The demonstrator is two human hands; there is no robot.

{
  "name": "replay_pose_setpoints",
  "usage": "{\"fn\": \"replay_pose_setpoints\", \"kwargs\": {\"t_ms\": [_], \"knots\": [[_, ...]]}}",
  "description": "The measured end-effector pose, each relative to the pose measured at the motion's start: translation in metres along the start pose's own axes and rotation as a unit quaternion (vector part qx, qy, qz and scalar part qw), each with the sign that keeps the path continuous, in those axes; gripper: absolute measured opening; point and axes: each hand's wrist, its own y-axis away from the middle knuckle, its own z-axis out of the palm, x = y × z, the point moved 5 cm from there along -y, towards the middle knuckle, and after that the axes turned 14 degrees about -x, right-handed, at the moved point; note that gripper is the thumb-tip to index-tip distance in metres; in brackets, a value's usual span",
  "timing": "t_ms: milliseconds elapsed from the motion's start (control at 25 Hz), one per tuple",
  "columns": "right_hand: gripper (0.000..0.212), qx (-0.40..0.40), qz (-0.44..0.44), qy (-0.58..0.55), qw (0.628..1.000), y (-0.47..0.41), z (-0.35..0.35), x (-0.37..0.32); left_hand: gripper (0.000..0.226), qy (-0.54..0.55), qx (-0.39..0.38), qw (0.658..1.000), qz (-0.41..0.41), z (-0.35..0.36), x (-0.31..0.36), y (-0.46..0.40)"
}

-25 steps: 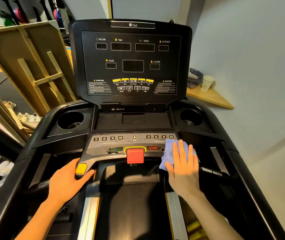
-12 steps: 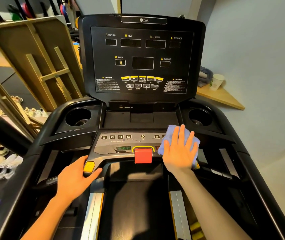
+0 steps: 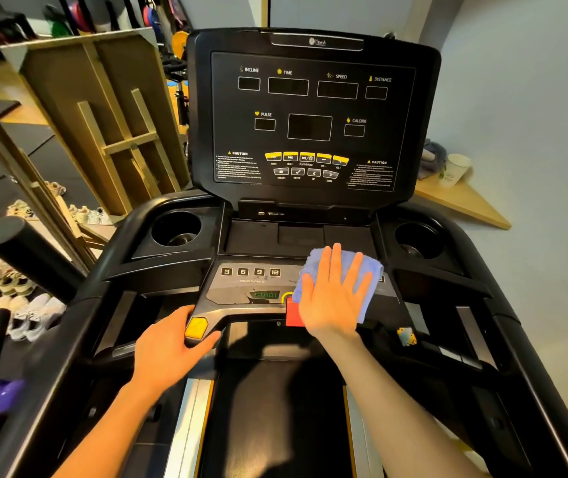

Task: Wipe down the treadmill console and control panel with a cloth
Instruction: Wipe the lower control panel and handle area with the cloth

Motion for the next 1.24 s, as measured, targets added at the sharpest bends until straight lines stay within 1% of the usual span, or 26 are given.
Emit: {"fn": "replay_pose_setpoints", "kwargs": {"t_ms": [360,600,720,920,1040,1240], "knots": [[0.085,-0.042,-0.108,0.001,0.993,0.010,0.010,-0.073,0.064,0.014,-0.006,1.000,-0.005,-0.001,0.001,0.000],[0.077,-0.013,-0.157,0.017,0.987,0.022,0.018,-0.117,0.067,0.005,0.000,1.000,-0.004,-0.002,0.003,0.000],[0.078,-0.022,-0.186,0.026,0.982,0.026,0.023,-0.131,0.066,0.001,-0.003,1.000,-0.007,-0.002,0.003,-0.001],[0.076,-0.039,-0.247,0.040,0.968,0.035,0.032,-0.149,0.046,0.028,0.000,1.000,0.012,-0.007,0.006,0.001],[0.072,-0.044,-0.296,0.048,0.953,0.045,0.036,-0.156,0.032,0.023,0.004,1.000,0.020,-0.008,0.008,0.002],[0.067,-0.026,-0.325,0.085,0.942,0.064,0.044,-0.163,0.023,0.043,0.001,0.999,0.025,-0.005,0.006,0.003]]}}
